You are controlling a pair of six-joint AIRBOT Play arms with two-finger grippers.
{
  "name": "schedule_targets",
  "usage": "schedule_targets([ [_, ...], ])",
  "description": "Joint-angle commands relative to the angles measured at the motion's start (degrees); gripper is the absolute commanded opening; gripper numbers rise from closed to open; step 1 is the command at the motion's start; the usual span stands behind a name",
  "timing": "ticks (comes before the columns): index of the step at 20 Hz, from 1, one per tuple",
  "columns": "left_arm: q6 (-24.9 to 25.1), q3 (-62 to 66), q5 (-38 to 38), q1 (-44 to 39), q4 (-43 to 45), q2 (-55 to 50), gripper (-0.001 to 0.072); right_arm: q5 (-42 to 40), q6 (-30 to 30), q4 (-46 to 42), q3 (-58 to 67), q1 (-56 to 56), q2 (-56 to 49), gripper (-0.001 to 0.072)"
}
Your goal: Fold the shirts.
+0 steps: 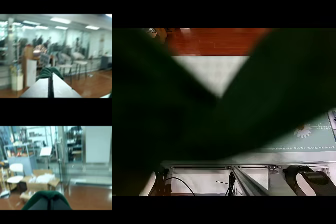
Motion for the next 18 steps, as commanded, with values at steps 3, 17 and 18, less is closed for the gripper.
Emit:
schedule_targets([
  [3,-15.7,0.4,-25.8,0.1,19.8,1.9,0.0020,26.1,4.0,-10.6,0.4,0.1,0.2,0.0024],
  [17,-9.5,-47.3,-17.6,0.1,21.4,1.5,0.0021,20.6,-5.0,-6.6,-28.8,0.1,-20.2,0.0023],
  [18,-8.8,-50.9,-12.1,0.1,21.4,0.6,0.0021,18.3,-5.4,-6.3,-28.8,0.1,-22.8,0.0023],
])
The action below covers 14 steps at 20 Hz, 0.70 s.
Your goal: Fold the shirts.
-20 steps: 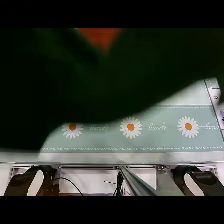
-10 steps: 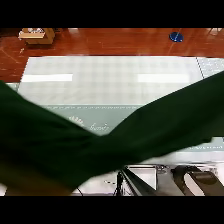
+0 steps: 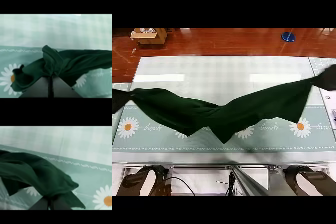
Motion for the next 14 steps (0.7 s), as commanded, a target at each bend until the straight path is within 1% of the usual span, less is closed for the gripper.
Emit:
schedule_targets([
  [1,2.5,-13.2,17.8,-0.1,0.0,-2.5,0.0021,-10.4,-2.5,1.7,-3.1,0.1,-8.8,0.0024],
  [4,6.6,-18.0,31.1,-0.5,-1.9,-9.3,0.0021,-15.7,-2.9,4.6,-3.1,0.1,-15.3,0.0024],
  [6,9.2,-18.3,36.6,-0.9,-6.3,-15.9,0.0021,-19.5,-4.0,6.3,-3.1,0.1,-18.8,0.0024],
  [9,17.7,-18.3,45.7,-2.5,-16.7,-24.7,0.0021,-27.6,-4.1,6.2,-3.1,0.0,-22.3,0.0024],
  [11,21.9,-18.3,51.8,-4.0,-20.8,-29.1,0.0022,-33.6,-4.1,6.2,-3.1,0.1,-23.8,0.0024],
  [13,22.2,-18.3,55.8,-5.3,-21.0,-33.0,0.0022,-37.6,-4.1,6.2,-3.1,0.1,-25.1,0.0024],
  [14,22.3,-18.3,56.2,-5.4,-21.0,-34.8,0.0023,-38.8,-4.1,6.2,-3.1,0.0,-25.8,0.0024],
])
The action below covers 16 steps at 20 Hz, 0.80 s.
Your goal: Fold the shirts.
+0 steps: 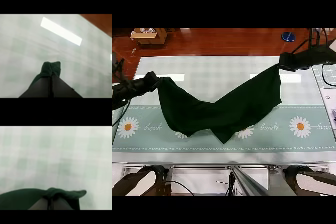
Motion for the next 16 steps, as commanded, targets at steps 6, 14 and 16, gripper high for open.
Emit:
schedule_targets([
  [6,4.5,0.3,6.4,-0.5,-3.5,-10.0,0.0061,-8.3,-0.1,0.4,0.0,0.1,-4.3,0.0024],
  [14,0.7,13.0,-39.3,24.9,-0.4,-2.4,0.0305,-7.1,-0.1,0.9,0.0,0.0,-4.3,0.0024],
  [16,0.2,6.5,-49.9,25.8,3.5,-0.5,0.0307,-7.1,-0.7,0.9,0.0,0.0,-4.3,0.0024],
])
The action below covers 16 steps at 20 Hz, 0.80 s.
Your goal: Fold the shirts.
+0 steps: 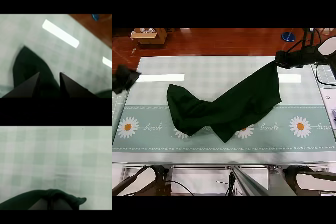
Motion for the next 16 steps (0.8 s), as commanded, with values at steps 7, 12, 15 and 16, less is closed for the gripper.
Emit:
schedule_targets([
  [7,-3.5,-36.2,-16.0,-1.1,3.7,11.9,0.0647,0.8,-1.6,-1.1,0.0,0.0,0.0,0.0024],
  [12,-4.8,-40.5,-4.6,-10.8,3.6,11.3,0.0647,2.3,-1.8,-1.1,0.0,0.0,0.0,0.0024],
  [15,-6.0,-40.5,0.1,-16.2,3.6,8.7,0.0646,3.1,-1.8,-1.2,0.0,0.0,0.0,0.0024],
  [16,-6.2,-40.5,1.7,-17.8,3.6,7.4,0.0645,3.2,-1.8,-1.2,0.0,0.0,0.0,0.0024],
])
